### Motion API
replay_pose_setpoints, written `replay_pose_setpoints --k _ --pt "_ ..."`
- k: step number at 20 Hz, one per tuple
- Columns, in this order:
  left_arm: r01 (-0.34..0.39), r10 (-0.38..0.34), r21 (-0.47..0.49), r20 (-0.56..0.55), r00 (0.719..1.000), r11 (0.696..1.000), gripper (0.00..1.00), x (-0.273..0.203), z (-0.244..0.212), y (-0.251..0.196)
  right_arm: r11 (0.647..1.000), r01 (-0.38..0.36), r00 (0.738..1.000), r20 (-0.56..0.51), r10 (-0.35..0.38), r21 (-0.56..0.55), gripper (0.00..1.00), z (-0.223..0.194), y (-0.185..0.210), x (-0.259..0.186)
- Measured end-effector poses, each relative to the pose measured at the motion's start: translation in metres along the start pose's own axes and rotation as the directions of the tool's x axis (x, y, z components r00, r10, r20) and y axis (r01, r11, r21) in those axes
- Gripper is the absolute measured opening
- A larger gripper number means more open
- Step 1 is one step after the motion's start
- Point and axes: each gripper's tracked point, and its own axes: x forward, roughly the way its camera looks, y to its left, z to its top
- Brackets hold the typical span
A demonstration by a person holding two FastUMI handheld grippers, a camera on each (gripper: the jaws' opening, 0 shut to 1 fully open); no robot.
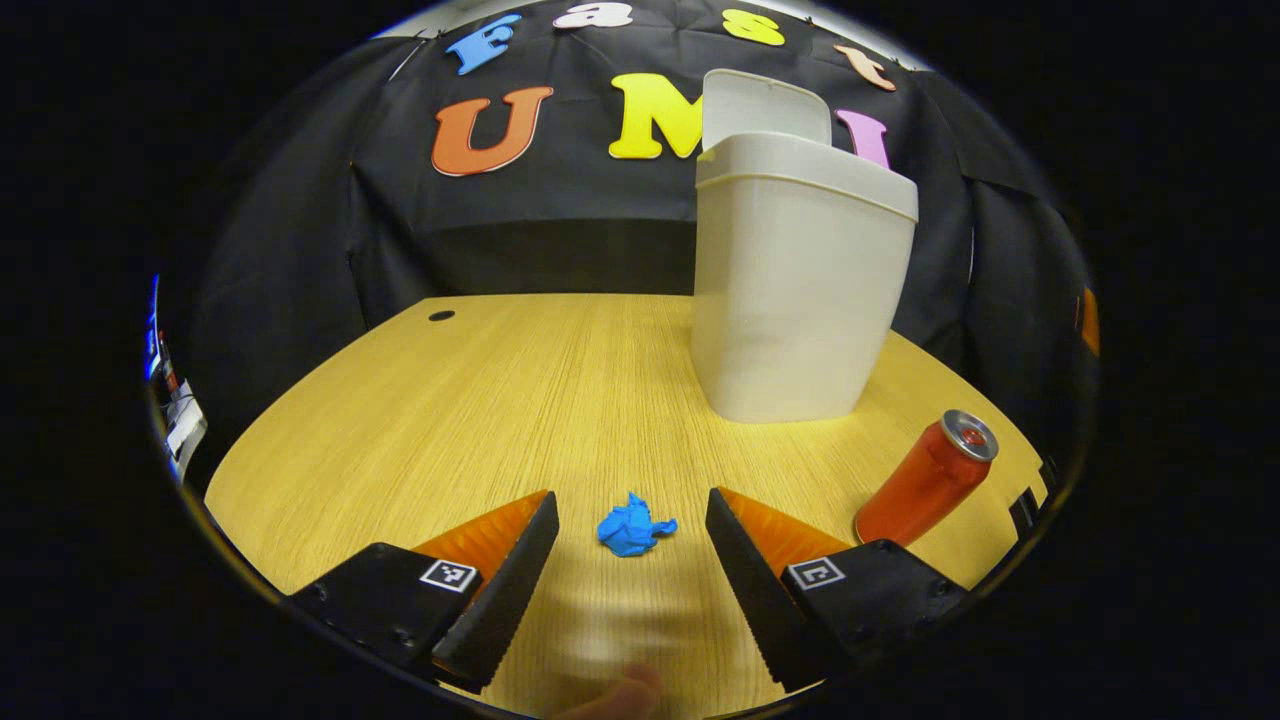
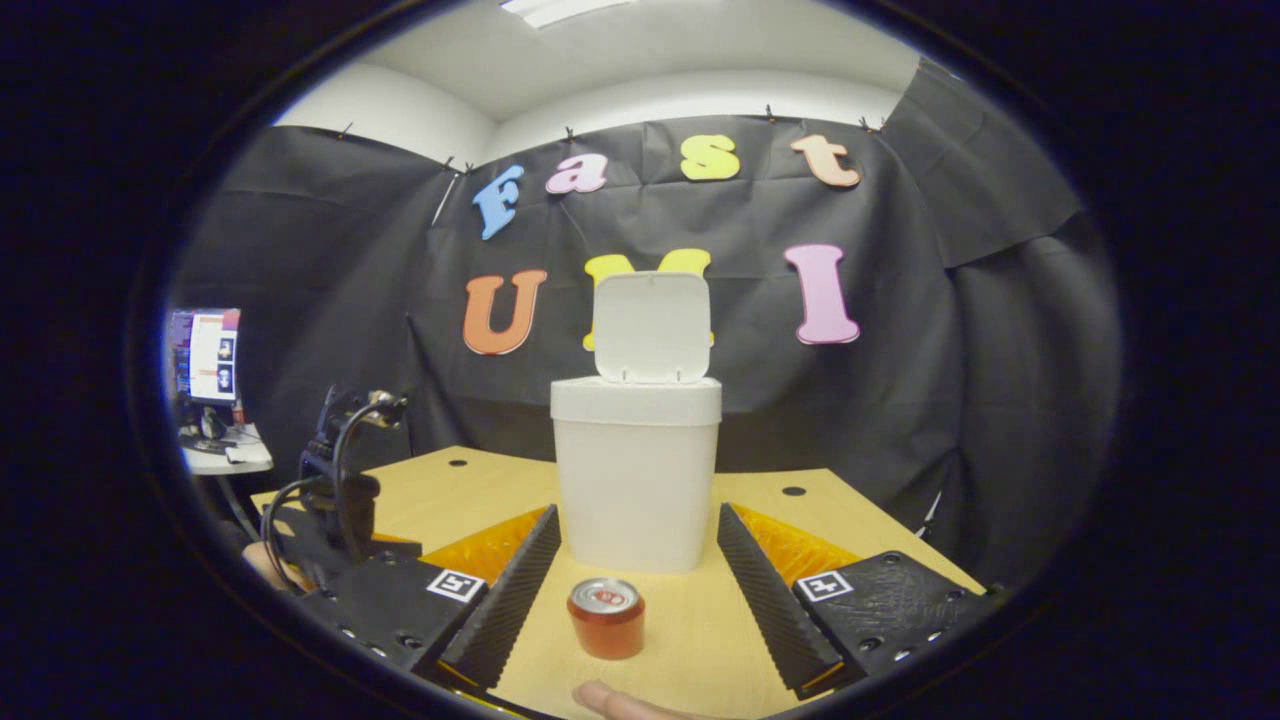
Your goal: Press the lid of the desktop garbage bin to open it, pick up the crumpled paper on the desktop and throw it into the bin, then pick up the pop can on the desktop and drop it into the bin, and finally close the garbage bin lid.
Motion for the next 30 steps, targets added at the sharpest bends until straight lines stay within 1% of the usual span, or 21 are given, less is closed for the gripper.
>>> replay_pose_setpoints --k 2,3,4,7,8,11,12,13,14,15,16,17,18,19,21,22,24,26,28,29,30 --pt "0.004 -0.005 -0.02 -0.062 0.998 1.0 0.92 0.009 -0.017 0.001 0.996 -0.09 0.995 -0.034 0.091 0.024 0.97 -0.027 0.015 -0.012" --pt "-0.003 0.002 -0.017 -0.074 0.997 1.0 0.91 0.012 -0.021 0.004 0.992 -0.121 0.991 -0.06 0.123 0.031 0.94 -0.042 0.02 -0.016" --pt "-0.009 0.008 -0.01 -0.07 0.998 1.0 0.9 0.015 -0.021 0.002 0.99 -0.135 0.987 -0.084 0.137 0.034 0.96 -0.056 0.019 -0.019" --pt "0.006 -0.007 -0.009 -0.084 0.996 1.0 0.88 0.018 -0.023 0.002 0.99 -0.133 0.982 -0.127 0.137 0.038 0.97 -0.09 0.011 -0.024" --pt "-0.002 0.002 -0.001 -0.095 0.995 1.0 0.83 0.023 -0.023 0.005 0.992 -0.123 0.982 -0.139 0.126 0.029 0.97 -0.099 0.008 -0.024" --pt "-0.027 0.032 0.043 -0.105 0.994 0.999 0.8 0.032 -0.024 0.007 0.986 -0.164 0.972 -0.166 0.166 0.025 0.96 -0.118 0.014 -0.023" --pt "-0.037 0.041 0.045 -0.109 0.993 0.998 0.74 0.032 -0.025 0.007 0.985 -0.171 0.971 -0.164 0.173 0.022 0.94 -0.118 0.015 -0.021" --pt "-0.036 0.041 0.047 -0.102 0.994 0.998 0.77 0.033 -0.023 0.009 0.986 -0.167 0.973 -0.16 0.167 0.017 0.96 -0.117 0.013 -0.019" --pt "-0.031 0.036 0.049 -0.101 0.994 0.998 0.67 0.033 -0.022 0.009 0.988 -0.156 0.975 -0.158 0.156 0.011 0.94 -0.116 0.011 -0.016" --pt "-0.028 0.032 0.044 -0.094 0.995 0.999 0.63 0.036 -0.021 0.009 0.989 -0.147 0.976 -0.16 0.147 0.01 0.96 -0.119 0.01 -0.013" --pt "-0.015 0.017 0.032 -0.09 0.996 0.999 0.53 0.035 -0.021 0.006 0.99 -0.142 0.976 -0.167 0.142 0.011 0.96 -0.12 0.011 -0.009" --pt "-0.002 0.004 0.023 -0.093 0.996 1.0 0.54 0.032 -0.021 0.004 0.991 -0.133 0.975 -0.176 0.133 0.009 0.96 -0.124 0.011 -0.005" --pt "-0.009 0.011 0.029 -0.089 0.996 1.0 0.44 0.027 -0.017 0.005 0.993 -0.122 0.975 -0.186 0.12 0.005 0.96 -0.128 0.01 -0.001" --pt "-0.02 0.022 0.047 -0.053 0.998 0.999 0.43 0.02 -0.007 0.008 0.994 -0.107 0.975 -0.197 0.105 -0.002 0.96 -0.132 0.008 0.004" --pt "-0.01 0.01 0.051 0.014 1.0 0.999 0.42 0.003 0.014 0.004 0.996 -0.087 0.971 -0.223 0.083 -0.007 0.96 -0.142 0.007 0.013" --pt "-0.002 0.0 0.043 0.04 0.999 0.999 0.42 -0.006 0.022 0.003 0.997 -0.078 0.967 -0.244 0.075 -0.001 0.94 -0.147 0.007 0.016" --pt "0.007 -0.008 0.022 0.069 0.998 1.0 0.42 -0.019 0.028 0.003 0.996 -0.085 0.955 -0.281 0.091 0.036 0.96 -0.156 0.014 0.019" --pt "-0.021 0.019 0.023 0.1 0.995 1.0 0.42 -0.034 0.041 0.012 0.995 -0.086 0.951 -0.295 0.095 0.046 0.94 -0.156 0.02 0.026" --pt "-0.055 0.05 0.028 0.155 0.987 0.998 0.42 -0.05 0.058 0.019 0.996 -0.08 0.947 -0.31 0.088 0.039 0.96 -0.158 0.024 0.038" --pt "-0.051 0.046 0.023 0.174 0.984 0.998 0.42 -0.056 0.063 0.02 0.995 -0.088 0.948 -0.305 0.095 0.037 0.96 -0.157 0.03 0.045" --pt "-0.045 0.04 0.022 0.19 0.981 0.999 0.42 -0.063 0.068 0.018 0.997 -0.073 0.951 -0.299 0.078 0.027 0.96 -0.155 0.03 0.053"
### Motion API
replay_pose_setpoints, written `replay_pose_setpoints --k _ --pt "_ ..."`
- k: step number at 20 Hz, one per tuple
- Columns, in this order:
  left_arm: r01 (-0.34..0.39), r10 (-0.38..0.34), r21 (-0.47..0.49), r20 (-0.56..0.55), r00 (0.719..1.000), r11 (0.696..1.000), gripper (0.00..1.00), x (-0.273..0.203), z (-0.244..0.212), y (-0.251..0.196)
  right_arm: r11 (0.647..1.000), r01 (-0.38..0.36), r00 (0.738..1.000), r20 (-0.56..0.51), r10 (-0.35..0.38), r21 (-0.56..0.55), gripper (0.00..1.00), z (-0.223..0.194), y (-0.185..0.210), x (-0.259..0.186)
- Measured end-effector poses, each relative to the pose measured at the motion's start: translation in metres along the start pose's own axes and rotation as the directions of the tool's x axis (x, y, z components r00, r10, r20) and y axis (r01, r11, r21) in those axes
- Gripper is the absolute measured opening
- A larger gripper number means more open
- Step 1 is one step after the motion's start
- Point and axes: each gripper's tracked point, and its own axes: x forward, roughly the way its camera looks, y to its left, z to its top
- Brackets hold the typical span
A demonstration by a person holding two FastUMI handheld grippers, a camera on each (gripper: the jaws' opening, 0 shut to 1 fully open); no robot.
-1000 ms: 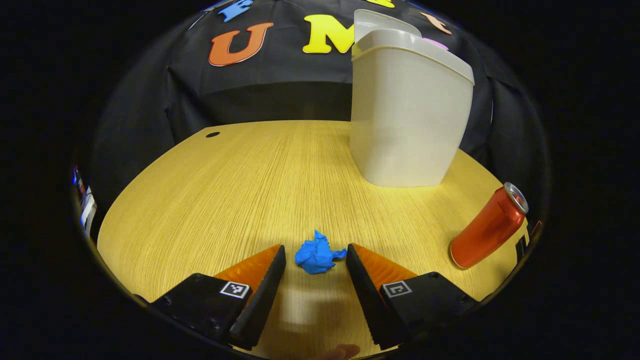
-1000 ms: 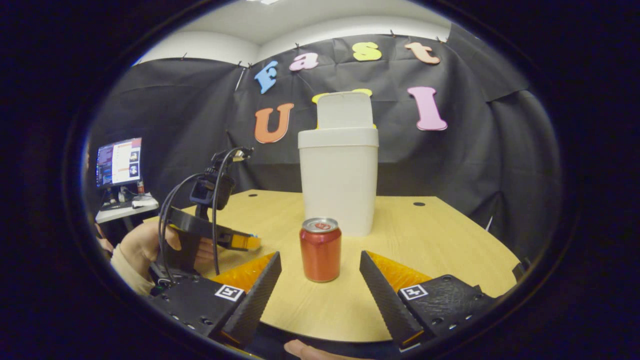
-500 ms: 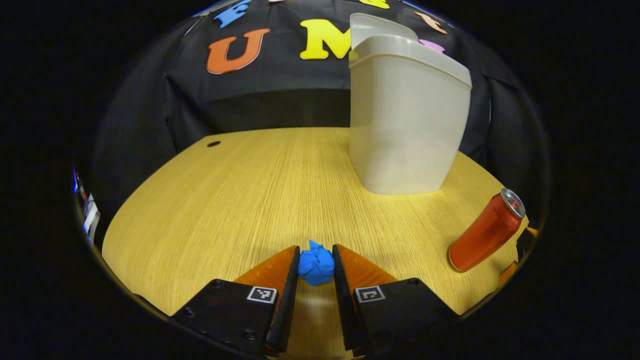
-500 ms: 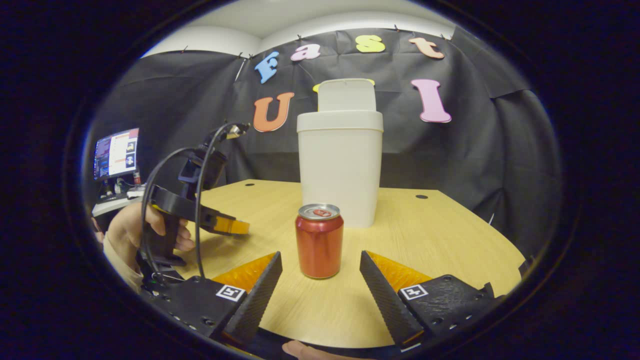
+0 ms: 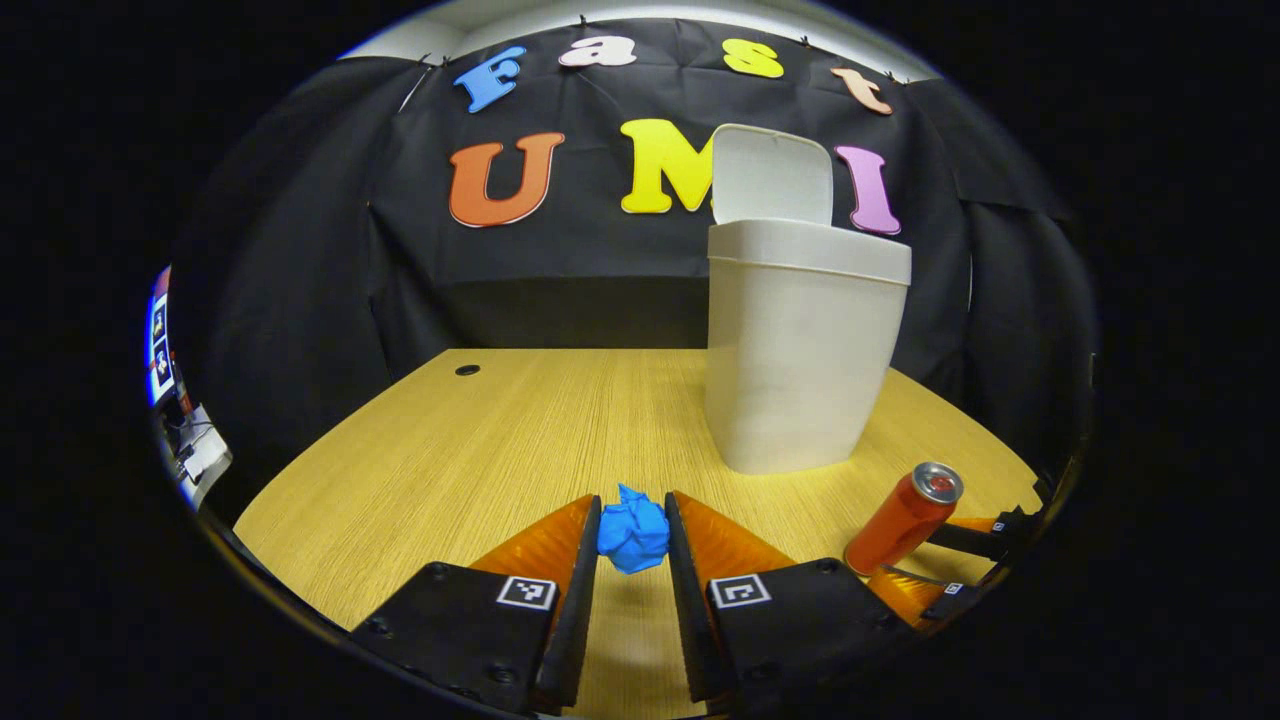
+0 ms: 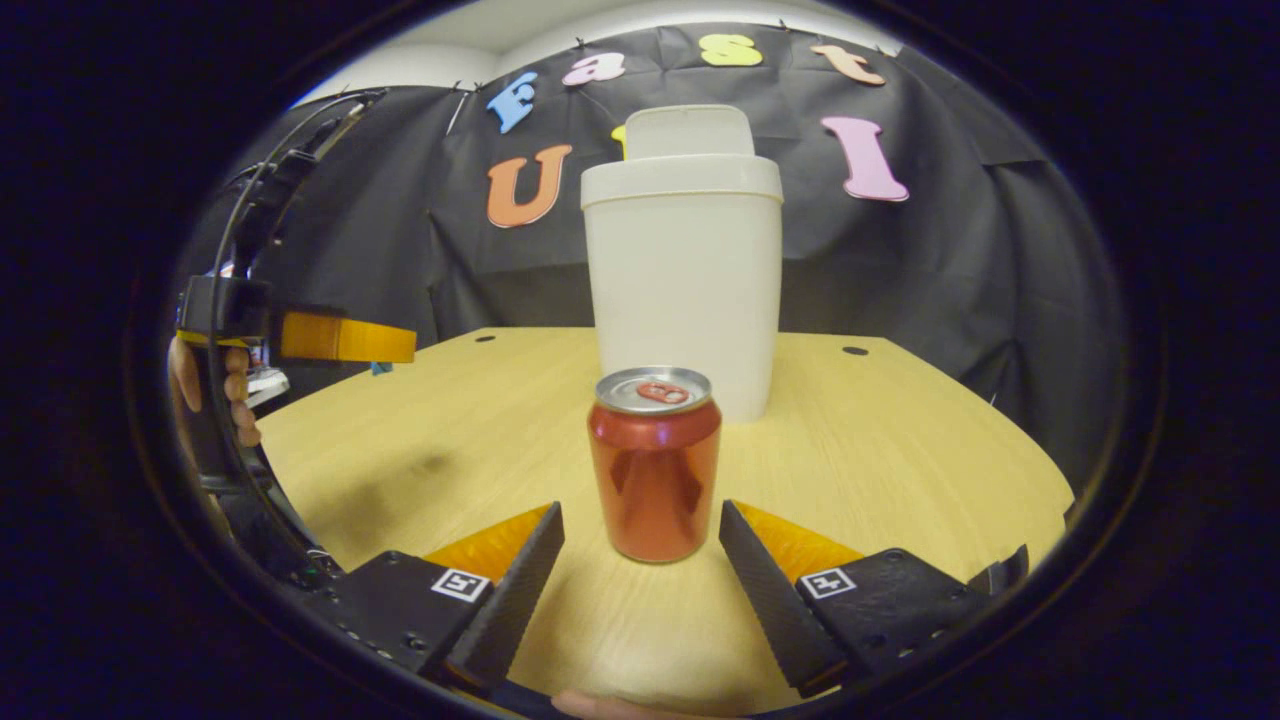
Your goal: Press the lid of the desktop garbage bin to open it, pick up the crumpled paper on the desktop and throw it into the bin, then pick up the pop can on the desktop and drop it into the bin, and finally close the garbage bin lid.
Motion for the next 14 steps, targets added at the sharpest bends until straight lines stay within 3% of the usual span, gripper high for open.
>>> replay_pose_setpoints --k 2,4,6,10,11,12,14 --pt "0.001 -0.001 0.013 0.023 1.0 1.0 0.42 -0.009 0.007 -0.002 0.998 0.064 0.998 0.0 -0.064 -0.018 0.97 0.004 -0.008 0.016" --pt "0.001 -0.003 0.034 0.039 0.999 0.999 0.42 -0.015 0.013 -0.004 0.999 0.033 0.995 -0.093 -0.029 0.038 0.94 -0.015 0.002 0.03" --pt "0.016 -0.02 0.059 0.081 0.996 0.998 0.42 -0.023 0.026 -0.01 0.996 0.026 0.992 -0.126 -0.015 0.085 0.97 -0.018 0.004 0.031" --pt "0.03 -0.04 0.088 0.111 0.993 0.996 0.42 -0.028 0.028 -0.015 0.994 0.073 0.986 -0.155 -0.061 0.075 0.95 -0.019 0.001 0.031" --pt "0.033 -0.042 0.084 0.111 0.993 0.996 0.42 -0.029 0.028 -0.015 0.994 0.081 0.984 -0.163 -0.069 0.069 1.0 -0.018 0.003 0.032" --pt "0.032 -0.04 0.077 0.102 0.994 0.997 0.42 -0.027 0.026 -0.014 0.994 0.087 0.983 -0.165 -0.076 0.064 0.95 -0.015 0.003 0.031" --pt "0.029 -0.034 0.063 0.084 0.996 0.998 0.42 -0.024 0.021 -0.01 0.993 0.103 0.982 -0.166 -0.092 0.055 0.95 -0.009 0.002 0.031"
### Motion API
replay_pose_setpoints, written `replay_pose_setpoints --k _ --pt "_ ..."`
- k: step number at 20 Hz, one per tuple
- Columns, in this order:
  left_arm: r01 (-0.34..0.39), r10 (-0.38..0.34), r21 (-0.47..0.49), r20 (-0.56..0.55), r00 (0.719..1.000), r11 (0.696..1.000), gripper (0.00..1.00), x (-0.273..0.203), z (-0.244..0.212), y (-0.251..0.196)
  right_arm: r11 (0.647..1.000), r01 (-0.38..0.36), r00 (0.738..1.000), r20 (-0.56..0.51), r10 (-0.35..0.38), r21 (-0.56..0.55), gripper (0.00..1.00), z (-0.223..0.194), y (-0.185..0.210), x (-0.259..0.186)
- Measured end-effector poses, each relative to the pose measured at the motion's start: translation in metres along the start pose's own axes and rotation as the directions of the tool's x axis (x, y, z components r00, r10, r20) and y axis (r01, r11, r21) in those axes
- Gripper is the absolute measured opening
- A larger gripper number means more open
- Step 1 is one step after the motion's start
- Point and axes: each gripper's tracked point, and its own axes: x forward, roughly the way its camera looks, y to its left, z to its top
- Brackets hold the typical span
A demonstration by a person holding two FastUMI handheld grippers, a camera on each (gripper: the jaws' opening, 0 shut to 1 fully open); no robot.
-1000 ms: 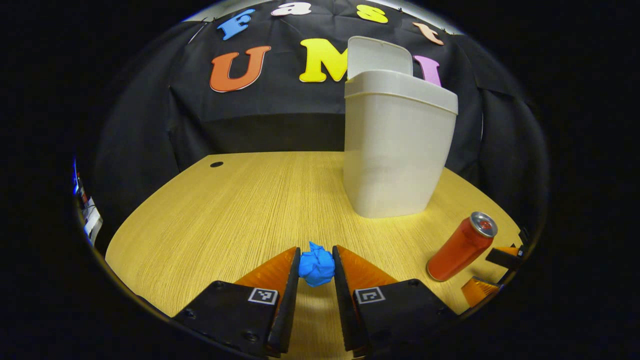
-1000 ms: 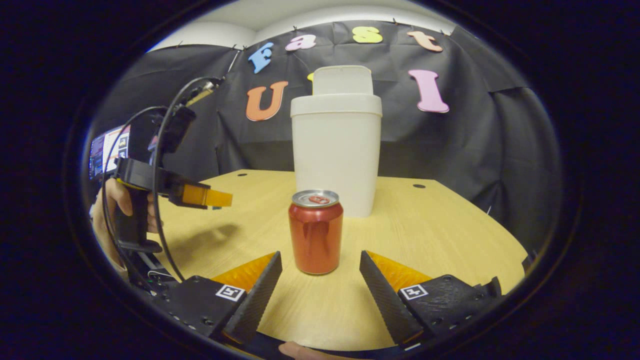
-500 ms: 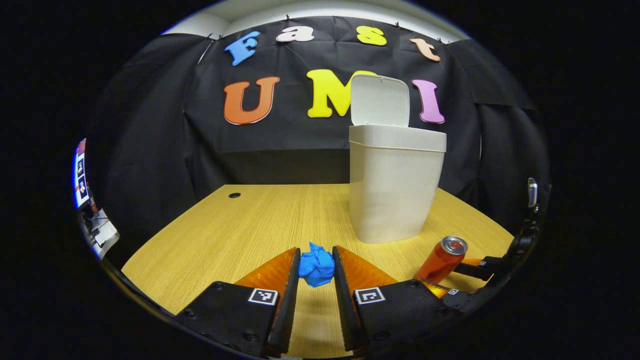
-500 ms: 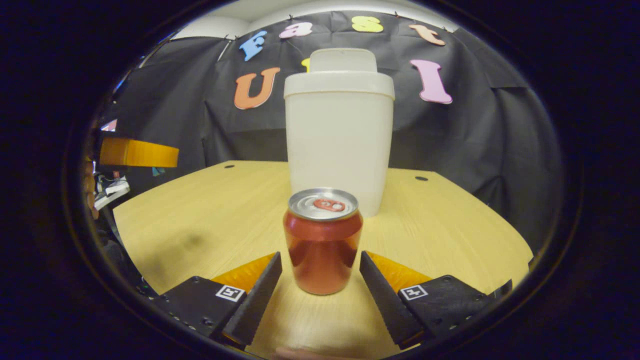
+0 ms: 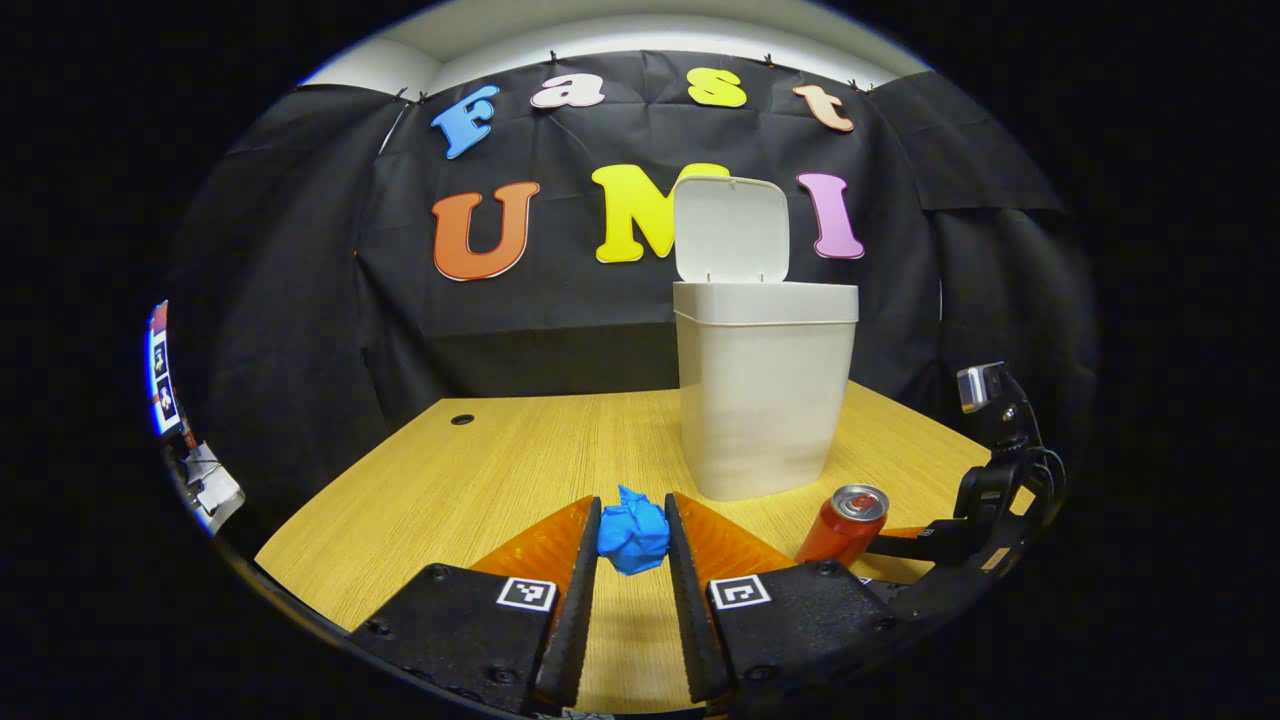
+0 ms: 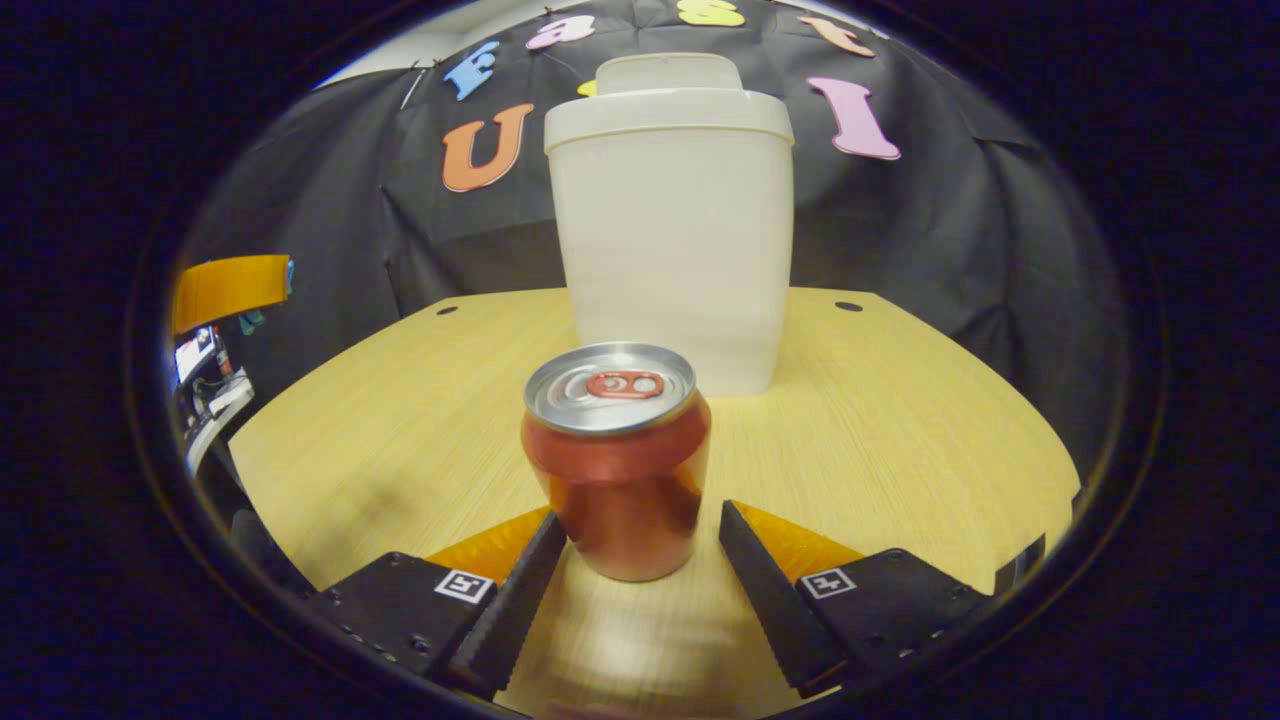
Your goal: Press the lid of the desktop garbage bin to open it, pick up the crumpled paper on the desktop and throw it into the bin, then pick up the pop can on the desktop and drop it into the bin, and finally close the garbage bin lid.
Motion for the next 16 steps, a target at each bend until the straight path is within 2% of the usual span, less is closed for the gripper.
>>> replay_pose_setpoints --k 3,7,10,16 --pt "0.0 -0.001 -0.017 -0.006 1.0 1.0 0.42 0.001 0.0 0.003 0.999 0.035 0.999 0.003 -0.035 -0.012 0.95 0.009 0.001 0.001" --pt "-0.001 0.001 -0.027 -0.008 1.0 1.0 0.42 0.001 0.0 0.005 1.0 0.018 1.0 0.018 -0.018 -0.003 0.93 0.022 0.008 0.005" --pt "-0.003 0.003 -0.047 0.002 1.0 0.999 0.42 -0.001 0.004 0.006 0.999 0.031 0.996 0.084 -0.031 -0.008 0.82 0.043 0.005 -0.007" --pt "-0.013 0.015 -0.067 0.025 1.0 0.998 0.42 -0.006 0.012 0.01 0.998 0.024 0.972 0.234 -0.012 -0.051 0.78 0.099 0.008 -0.056"
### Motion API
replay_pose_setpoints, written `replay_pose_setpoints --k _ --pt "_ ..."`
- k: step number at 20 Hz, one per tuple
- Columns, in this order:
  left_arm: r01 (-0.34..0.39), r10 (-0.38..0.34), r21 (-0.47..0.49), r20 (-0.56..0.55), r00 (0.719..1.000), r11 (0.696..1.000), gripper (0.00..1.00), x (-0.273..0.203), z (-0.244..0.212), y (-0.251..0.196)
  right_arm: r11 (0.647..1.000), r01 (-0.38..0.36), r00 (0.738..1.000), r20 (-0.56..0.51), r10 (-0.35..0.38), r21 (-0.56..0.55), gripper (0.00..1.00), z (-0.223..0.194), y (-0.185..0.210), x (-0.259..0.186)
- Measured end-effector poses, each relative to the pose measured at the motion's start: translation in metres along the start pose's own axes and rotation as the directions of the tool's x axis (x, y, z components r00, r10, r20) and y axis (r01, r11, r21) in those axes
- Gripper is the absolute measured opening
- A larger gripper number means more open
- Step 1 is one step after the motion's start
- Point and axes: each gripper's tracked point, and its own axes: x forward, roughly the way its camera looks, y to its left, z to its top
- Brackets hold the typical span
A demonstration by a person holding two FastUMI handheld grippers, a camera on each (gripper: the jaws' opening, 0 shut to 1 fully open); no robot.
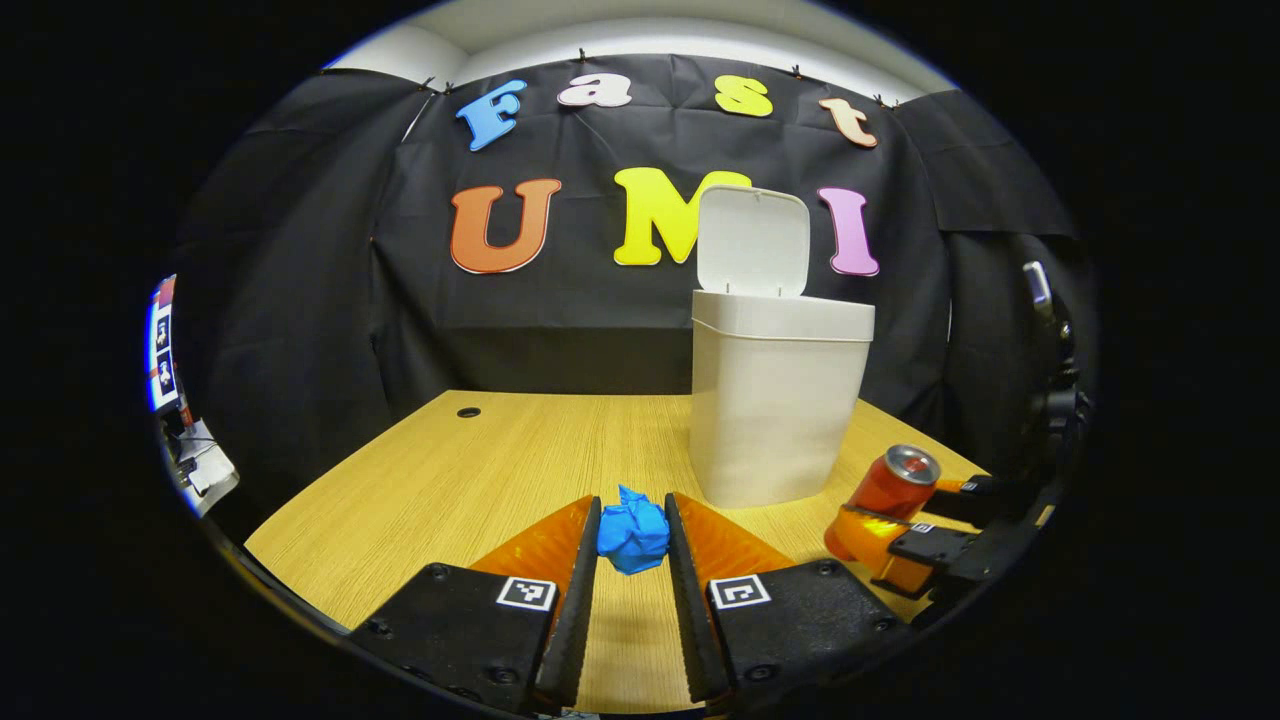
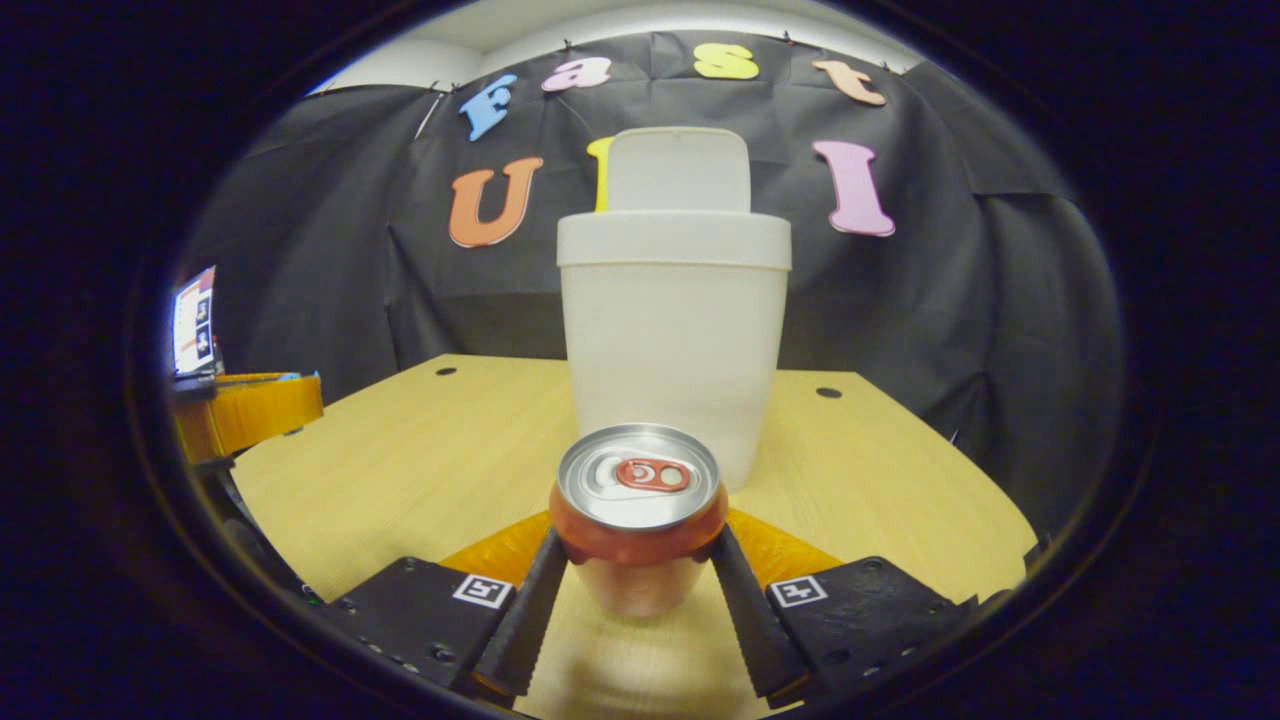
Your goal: Press the lid of the desktop garbage bin to open it, pick up the crumpled paper on the desktop and throw it into the bin, then pick up the pop can on the desktop and drop it into the bin, and finally close the garbage bin lid.
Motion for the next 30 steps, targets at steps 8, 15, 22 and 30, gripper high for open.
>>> replay_pose_setpoints --k 8,15,22,30 --pt "-0.014 0.015 -0.022 0.044 0.999 1.0 0.42 -0.011 0.015 0.002 0.995 0.004 0.964 0.265 0.022 -0.1 0.77 0.088 -0.024 -0.085" --pt "-0.061 0.056 0.044 0.116 0.992 0.997 0.42 -0.027 0.032 -0.004 0.991 -0.079 0.948 0.298 0.109 -0.111 0.77 0.103 -0.054 -0.113" --pt "-0.072 0.068 0.022 0.158 0.985 0.997 0.42 -0.019 0.049 -0.024 0.99 -0.121 0.947 0.289 0.138 -0.075 0.78 0.094 -0.086 -0.098" --pt "-0.025 0.012 0.051 0.23 0.973 0.998 0.41 0.02 0.113 -0.061 0.994 -0.111 0.972 0.209 0.112 -0.013 0.78 0.072 -0.111 -0.062"
